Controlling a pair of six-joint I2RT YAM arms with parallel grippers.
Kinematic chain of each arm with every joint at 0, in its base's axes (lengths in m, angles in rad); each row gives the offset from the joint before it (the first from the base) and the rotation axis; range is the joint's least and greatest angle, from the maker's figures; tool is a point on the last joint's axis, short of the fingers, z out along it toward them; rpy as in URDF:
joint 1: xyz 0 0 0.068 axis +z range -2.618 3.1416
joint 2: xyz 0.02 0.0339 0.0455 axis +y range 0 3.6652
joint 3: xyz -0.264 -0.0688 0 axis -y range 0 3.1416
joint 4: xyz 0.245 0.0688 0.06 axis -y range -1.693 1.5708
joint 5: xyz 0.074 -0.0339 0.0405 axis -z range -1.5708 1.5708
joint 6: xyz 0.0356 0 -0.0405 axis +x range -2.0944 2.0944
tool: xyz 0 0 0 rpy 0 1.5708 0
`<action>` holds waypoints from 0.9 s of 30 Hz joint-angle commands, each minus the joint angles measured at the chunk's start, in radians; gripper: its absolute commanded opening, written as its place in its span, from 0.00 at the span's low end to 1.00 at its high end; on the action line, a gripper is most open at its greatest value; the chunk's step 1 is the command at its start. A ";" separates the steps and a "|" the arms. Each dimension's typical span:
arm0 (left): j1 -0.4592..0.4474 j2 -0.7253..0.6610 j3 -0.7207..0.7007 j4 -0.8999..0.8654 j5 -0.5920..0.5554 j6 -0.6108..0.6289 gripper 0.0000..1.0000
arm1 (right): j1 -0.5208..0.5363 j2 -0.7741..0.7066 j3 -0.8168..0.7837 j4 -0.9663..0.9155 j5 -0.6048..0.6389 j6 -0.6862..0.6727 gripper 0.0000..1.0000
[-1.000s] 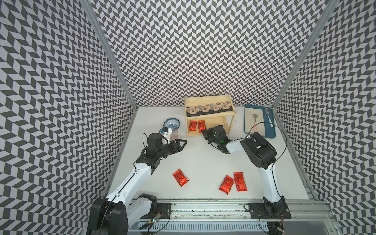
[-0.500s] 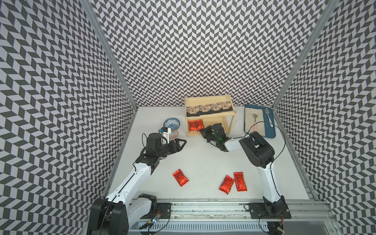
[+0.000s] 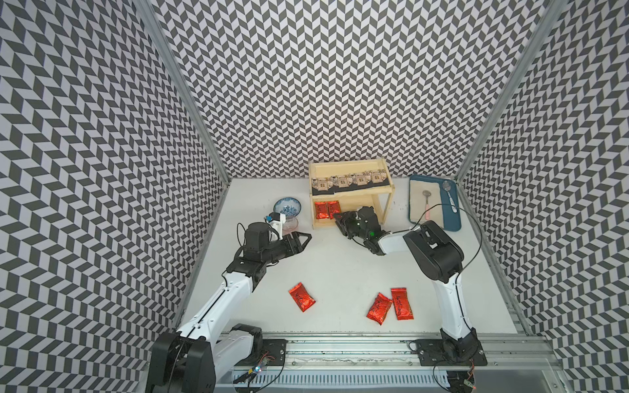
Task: Place the tea bags on the shelf by color
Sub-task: Place the tea bag on the shelf, then pick up the tea bag from the center of the board.
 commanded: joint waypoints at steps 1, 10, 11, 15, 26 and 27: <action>0.013 -0.020 -0.010 0.014 0.013 0.002 0.72 | 0.004 -0.085 -0.075 -0.011 -0.034 -0.060 0.44; 0.105 -0.044 -0.021 -0.056 -0.012 -0.002 0.71 | 0.139 -0.494 -0.321 -0.221 0.041 -0.628 0.46; 0.119 -0.044 -0.031 -0.064 -0.019 -0.008 0.71 | 0.181 -0.547 -0.359 -0.221 0.070 -0.719 0.46; 0.192 -0.023 -0.068 -0.110 -0.032 -0.017 0.71 | 0.406 -0.677 -0.432 -0.258 0.268 -1.037 0.54; 0.263 -0.008 -0.120 -0.116 -0.055 -0.046 0.77 | 0.744 -0.464 -0.288 -0.366 0.525 -1.348 0.93; 0.263 -0.008 -0.122 -0.119 -0.060 -0.047 0.78 | 0.751 -0.444 -0.277 -0.367 0.519 -1.347 0.94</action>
